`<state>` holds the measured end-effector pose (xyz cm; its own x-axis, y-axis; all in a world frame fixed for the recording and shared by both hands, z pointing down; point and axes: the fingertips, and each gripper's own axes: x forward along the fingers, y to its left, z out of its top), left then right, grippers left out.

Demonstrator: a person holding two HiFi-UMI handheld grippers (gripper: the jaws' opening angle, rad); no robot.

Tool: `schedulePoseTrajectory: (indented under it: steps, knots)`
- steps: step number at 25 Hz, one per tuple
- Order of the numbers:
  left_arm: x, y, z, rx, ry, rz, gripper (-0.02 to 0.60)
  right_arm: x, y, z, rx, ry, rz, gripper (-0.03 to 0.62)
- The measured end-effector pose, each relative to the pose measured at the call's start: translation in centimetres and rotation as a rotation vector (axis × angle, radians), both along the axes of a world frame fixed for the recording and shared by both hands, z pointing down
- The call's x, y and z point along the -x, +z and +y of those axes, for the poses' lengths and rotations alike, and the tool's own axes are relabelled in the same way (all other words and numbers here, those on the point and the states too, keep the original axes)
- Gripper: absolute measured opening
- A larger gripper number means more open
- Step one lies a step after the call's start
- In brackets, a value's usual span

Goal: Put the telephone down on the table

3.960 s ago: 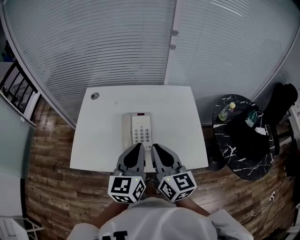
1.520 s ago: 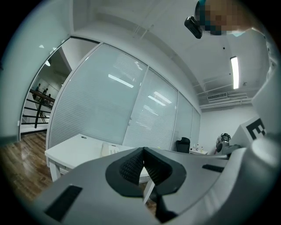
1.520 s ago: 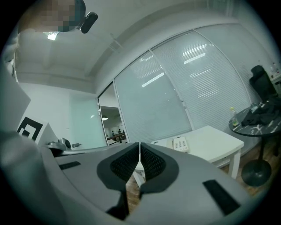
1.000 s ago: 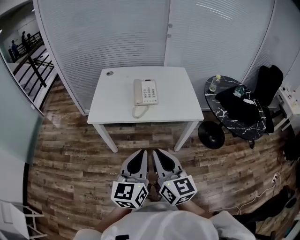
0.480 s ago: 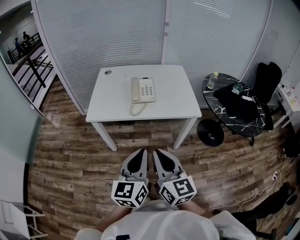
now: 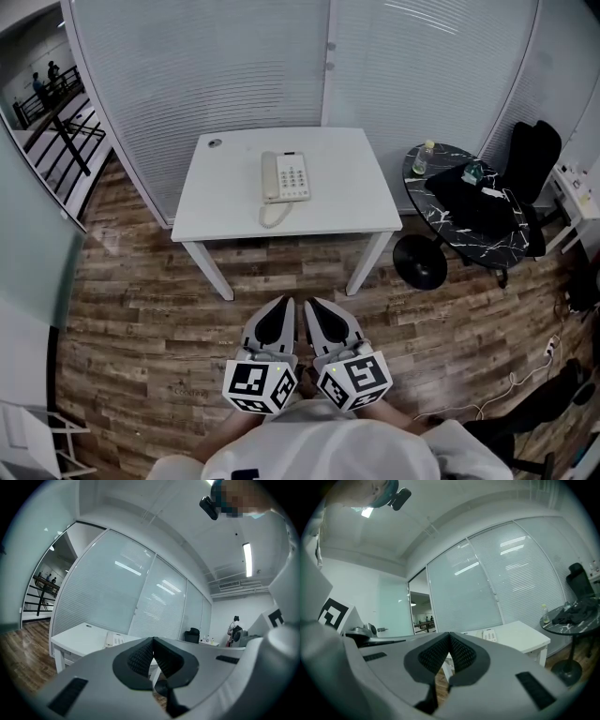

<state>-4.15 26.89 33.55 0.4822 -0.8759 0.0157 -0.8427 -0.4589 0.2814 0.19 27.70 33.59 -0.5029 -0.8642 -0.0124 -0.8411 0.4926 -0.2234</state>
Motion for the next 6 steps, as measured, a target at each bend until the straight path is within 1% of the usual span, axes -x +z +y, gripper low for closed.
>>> schedulePoseTrajectory:
  steps: [6]
  knots:
    - [0.46, 0.41, 0.11, 0.007, 0.001, -0.008, 0.005, 0.55, 0.25, 0.17, 0.0, -0.001, 0.003, 0.026]
